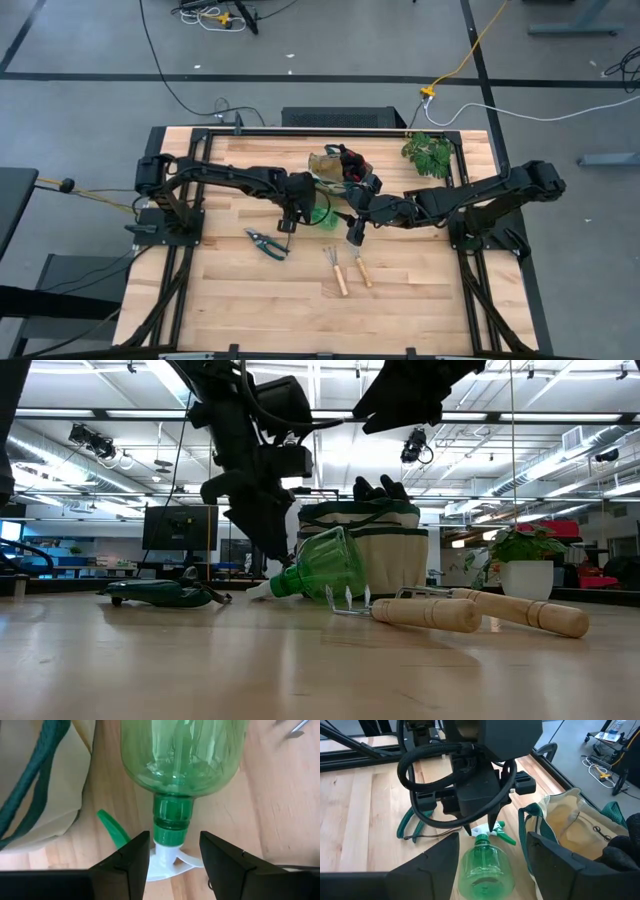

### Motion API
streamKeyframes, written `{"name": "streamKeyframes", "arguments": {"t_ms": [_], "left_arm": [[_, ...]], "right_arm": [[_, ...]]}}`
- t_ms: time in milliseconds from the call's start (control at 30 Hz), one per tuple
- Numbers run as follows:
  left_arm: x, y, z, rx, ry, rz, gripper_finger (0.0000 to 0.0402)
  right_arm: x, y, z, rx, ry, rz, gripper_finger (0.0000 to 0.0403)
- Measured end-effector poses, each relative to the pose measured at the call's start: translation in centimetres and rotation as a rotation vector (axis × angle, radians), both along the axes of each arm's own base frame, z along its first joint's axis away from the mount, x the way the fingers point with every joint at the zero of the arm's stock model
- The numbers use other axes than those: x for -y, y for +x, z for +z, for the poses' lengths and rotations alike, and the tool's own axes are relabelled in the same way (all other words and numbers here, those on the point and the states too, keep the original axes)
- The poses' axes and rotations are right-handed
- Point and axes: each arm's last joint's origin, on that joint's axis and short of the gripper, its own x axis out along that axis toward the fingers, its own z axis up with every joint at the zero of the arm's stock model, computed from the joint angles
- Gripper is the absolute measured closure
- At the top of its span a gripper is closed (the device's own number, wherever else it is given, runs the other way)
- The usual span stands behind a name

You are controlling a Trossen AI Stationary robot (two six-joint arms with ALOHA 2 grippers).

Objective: Pick & Place Garden tools in Gardening bag
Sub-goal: Put the green spray into the tool bag

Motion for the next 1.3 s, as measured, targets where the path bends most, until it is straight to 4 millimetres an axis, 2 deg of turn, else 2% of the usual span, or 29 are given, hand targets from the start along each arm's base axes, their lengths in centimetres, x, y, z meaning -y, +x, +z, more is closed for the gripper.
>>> {"name": "streamKeyframes", "arguments": {"t_ms": [300, 533, 1300], "left_arm": [[0.2, -1.4, -2.8, -0.011, 0.002, -0.007, 0.0223], [0.1, -0.6, -2.5, 0.092, 0.024, -0.022, 0.0223], [0.1, -0.4, -2.5, 0.136, 0.027, -0.031, 0.0223]], "right_arm": [[0.0, 0.0, 0.0, 0.000, -0.001, -0.001, 0.0169], [0.0, 0.0, 0.0, 0.001, -0.001, -0.001, 0.0169], [0.0, 0.0, 0.0, 0.002, -0.001, -0.001, 0.0169]]}}
